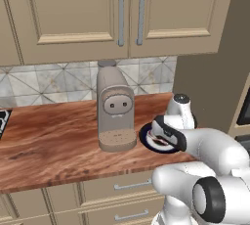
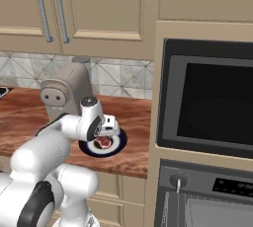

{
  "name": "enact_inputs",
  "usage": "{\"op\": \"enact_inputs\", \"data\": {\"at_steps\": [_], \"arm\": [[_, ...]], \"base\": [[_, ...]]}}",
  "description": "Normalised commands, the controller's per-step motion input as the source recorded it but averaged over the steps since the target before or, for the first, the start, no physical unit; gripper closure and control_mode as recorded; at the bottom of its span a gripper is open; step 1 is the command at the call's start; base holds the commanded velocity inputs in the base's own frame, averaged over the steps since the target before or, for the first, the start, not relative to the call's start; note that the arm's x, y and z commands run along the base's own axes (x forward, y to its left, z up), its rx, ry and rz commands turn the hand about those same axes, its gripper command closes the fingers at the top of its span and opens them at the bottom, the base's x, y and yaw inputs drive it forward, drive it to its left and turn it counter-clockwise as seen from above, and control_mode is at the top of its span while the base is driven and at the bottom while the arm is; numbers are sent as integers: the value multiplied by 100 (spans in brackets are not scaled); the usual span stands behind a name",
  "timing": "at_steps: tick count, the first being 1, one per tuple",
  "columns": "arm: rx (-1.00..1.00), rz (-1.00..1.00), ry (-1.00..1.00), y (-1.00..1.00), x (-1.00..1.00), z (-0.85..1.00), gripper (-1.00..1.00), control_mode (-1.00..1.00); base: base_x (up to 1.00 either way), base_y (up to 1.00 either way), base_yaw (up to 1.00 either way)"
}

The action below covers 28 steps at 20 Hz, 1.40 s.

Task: Place the steak on the rack of the oven.

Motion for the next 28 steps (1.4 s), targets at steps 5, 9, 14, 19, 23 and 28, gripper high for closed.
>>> {"op": "enact_inputs", "data": {"at_steps": [5,9,14,19,23,28], "arm": [[0,4,0,-12,18,-24,-100,-100],[0,0,2,35,-6,-14,-100,-100],[0,0,2,11,-4,-1,-100,-100],[0,0,0,-17,25,-1,-100,-100],[0,0,5,-4,4,-29,-100,-100],[0,0,13,0,0,-49,-100,-100]], "base": [[0,0,0],[0,0,0],[0,0,0],[0,0,0],[0,0,0],[0,0,0]]}}
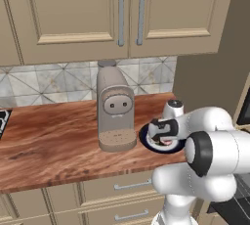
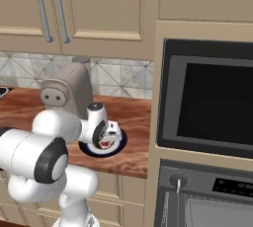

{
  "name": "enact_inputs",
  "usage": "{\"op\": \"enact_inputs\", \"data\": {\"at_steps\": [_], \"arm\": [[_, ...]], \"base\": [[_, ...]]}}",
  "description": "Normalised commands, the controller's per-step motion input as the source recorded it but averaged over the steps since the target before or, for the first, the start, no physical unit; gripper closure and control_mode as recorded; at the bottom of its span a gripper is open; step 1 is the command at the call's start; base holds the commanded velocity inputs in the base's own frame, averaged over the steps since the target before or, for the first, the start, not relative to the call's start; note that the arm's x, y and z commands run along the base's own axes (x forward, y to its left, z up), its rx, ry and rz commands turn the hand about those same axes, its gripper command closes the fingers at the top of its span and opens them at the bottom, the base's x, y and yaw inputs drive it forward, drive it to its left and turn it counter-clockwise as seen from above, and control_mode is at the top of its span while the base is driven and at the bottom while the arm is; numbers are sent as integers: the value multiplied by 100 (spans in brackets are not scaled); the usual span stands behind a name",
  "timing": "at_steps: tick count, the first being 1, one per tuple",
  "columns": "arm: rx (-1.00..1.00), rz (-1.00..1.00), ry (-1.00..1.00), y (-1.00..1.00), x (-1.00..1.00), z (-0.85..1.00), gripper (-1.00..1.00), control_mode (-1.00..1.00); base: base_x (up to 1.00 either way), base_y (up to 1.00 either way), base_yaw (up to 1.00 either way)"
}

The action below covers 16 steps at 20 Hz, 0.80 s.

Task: Place the steak on the rack of the oven.

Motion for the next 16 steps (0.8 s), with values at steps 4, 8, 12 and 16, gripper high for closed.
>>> {"op": "enact_inputs", "data": {"at_steps": [4,8,12,16], "arm": [[0,0,9,0,0,-36,-100,-100],[0,0,1,0,0,-29,100,-100],[0,0,-2,0,0,-14,100,-100],[0,-7,-1,-4,-10,4,100,-100]], "base": [[0,0,0],[0,0,0],[0,0,0],[0,0,0]]}}
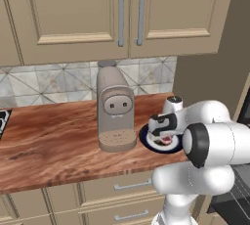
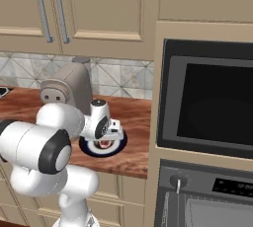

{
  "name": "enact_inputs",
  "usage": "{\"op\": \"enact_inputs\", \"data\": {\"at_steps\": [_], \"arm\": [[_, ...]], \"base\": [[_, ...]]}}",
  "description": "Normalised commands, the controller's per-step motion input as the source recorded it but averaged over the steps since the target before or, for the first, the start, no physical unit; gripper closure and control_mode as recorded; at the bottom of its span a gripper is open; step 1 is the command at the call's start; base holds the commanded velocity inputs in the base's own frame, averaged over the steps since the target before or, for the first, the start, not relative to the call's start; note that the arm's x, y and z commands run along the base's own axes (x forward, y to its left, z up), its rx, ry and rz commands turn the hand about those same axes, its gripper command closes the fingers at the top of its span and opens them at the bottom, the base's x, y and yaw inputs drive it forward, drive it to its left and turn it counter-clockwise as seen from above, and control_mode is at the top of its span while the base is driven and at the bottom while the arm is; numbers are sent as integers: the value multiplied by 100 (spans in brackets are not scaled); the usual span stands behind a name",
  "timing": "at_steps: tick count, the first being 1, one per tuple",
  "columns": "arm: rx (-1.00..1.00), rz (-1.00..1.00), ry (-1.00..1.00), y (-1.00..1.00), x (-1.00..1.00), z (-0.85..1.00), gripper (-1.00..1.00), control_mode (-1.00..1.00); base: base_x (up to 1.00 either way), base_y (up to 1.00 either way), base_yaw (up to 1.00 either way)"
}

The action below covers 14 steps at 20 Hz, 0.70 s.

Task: Place the steak on the rack of the oven.

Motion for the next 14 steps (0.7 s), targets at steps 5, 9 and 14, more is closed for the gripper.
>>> {"op": "enact_inputs", "data": {"at_steps": [5,9,14], "arm": [[-1,-17,-3,0,-26,25,100,-100],[-1,-28,0,-1,-48,72,100,-100],[-2,-31,-1,-29,-78,71,100,-100]], "base": [[0,0,0],[0,0,0],[0,0,0]]}}
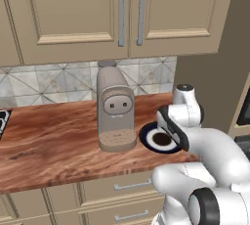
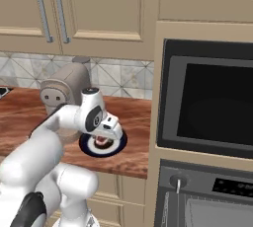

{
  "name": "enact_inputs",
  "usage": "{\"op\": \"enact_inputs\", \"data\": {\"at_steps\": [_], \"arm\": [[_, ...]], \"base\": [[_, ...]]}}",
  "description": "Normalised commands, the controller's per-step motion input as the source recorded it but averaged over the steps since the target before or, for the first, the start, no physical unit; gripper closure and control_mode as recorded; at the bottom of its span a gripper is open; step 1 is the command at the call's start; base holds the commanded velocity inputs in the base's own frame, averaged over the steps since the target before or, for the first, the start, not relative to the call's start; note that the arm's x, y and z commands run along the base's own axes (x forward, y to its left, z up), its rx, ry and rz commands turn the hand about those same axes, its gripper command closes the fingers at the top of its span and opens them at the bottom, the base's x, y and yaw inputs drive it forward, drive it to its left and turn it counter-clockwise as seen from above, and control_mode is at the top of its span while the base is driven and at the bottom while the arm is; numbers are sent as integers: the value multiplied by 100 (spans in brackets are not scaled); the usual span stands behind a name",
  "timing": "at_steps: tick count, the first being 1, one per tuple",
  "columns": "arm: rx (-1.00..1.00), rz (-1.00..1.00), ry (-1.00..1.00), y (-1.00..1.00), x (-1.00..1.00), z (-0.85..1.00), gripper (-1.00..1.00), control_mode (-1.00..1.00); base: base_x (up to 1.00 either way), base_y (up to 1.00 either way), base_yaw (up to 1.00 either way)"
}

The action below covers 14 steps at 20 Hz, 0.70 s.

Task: Place the steak on the rack of the oven.

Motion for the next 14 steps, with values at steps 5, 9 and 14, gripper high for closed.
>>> {"op": "enact_inputs", "data": {"at_steps": [5,9,14], "arm": [[-9,-26,0,0,-88,69,100,-100],[-5,-17,1,-9,-98,86,100,-100],[-1,-8,1,-29,-93,70,100,-100]], "base": [[0,0,0],[0,0,0],[0,0,0]]}}
